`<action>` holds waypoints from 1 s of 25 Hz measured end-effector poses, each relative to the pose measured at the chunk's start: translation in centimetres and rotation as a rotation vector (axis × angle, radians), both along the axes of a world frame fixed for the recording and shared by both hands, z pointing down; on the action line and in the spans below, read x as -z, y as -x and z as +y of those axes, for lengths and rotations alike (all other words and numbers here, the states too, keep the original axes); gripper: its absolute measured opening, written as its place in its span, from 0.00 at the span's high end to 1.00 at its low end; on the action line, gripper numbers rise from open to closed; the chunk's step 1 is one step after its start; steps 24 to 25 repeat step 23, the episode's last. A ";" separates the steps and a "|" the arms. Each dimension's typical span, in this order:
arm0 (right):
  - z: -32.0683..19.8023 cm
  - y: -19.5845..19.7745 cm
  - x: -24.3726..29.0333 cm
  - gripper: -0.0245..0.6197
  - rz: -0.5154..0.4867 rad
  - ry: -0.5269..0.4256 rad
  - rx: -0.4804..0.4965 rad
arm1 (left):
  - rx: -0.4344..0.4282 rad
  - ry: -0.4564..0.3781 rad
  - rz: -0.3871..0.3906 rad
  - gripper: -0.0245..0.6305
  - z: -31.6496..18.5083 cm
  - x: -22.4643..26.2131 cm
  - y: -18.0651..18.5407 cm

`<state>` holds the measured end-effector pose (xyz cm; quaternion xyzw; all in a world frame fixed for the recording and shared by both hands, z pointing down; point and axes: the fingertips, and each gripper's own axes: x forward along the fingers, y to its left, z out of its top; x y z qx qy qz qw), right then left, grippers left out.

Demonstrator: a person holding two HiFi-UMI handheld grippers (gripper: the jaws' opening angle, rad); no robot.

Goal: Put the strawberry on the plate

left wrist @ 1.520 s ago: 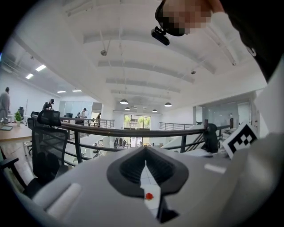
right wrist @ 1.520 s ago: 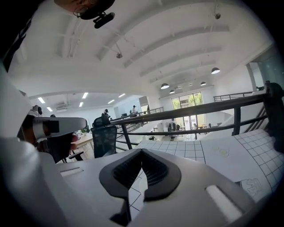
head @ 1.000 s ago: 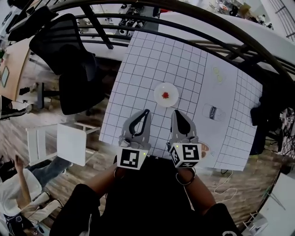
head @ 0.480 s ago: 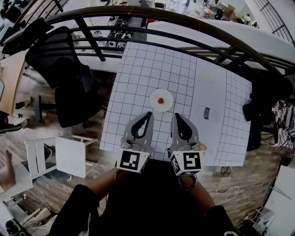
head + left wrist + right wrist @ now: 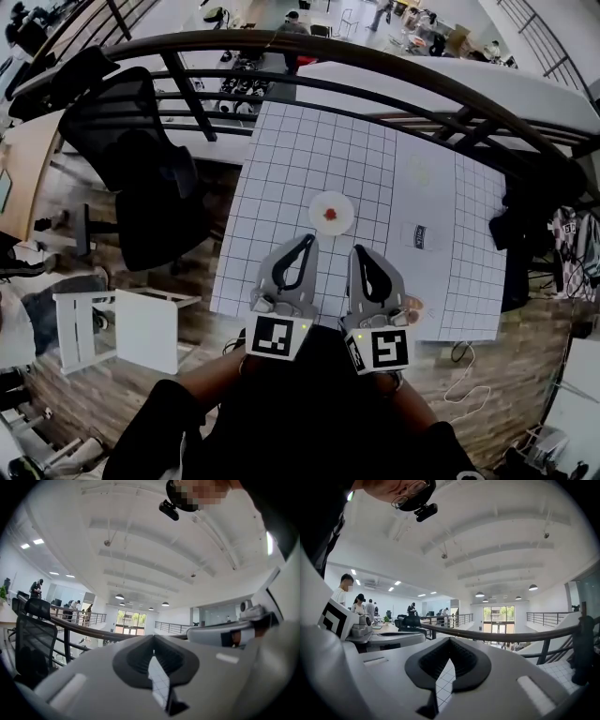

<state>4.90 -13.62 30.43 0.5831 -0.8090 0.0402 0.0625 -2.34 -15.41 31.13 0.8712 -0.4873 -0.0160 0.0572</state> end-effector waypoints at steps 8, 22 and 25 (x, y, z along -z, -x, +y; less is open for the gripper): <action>0.7 1.0 0.6 0.97 0.047 -0.033 -0.037 | -0.051 -0.045 0.002 0.95 1.0 1.1 0.2; 2.7 3.9 -0.6 0.97 0.063 -0.003 -0.074 | -0.147 0.002 0.078 0.95 3.0 -0.2 2.1; 2.8 4.2 -0.7 0.97 0.063 0.002 -0.074 | -0.150 0.005 0.081 0.95 3.1 -0.3 2.4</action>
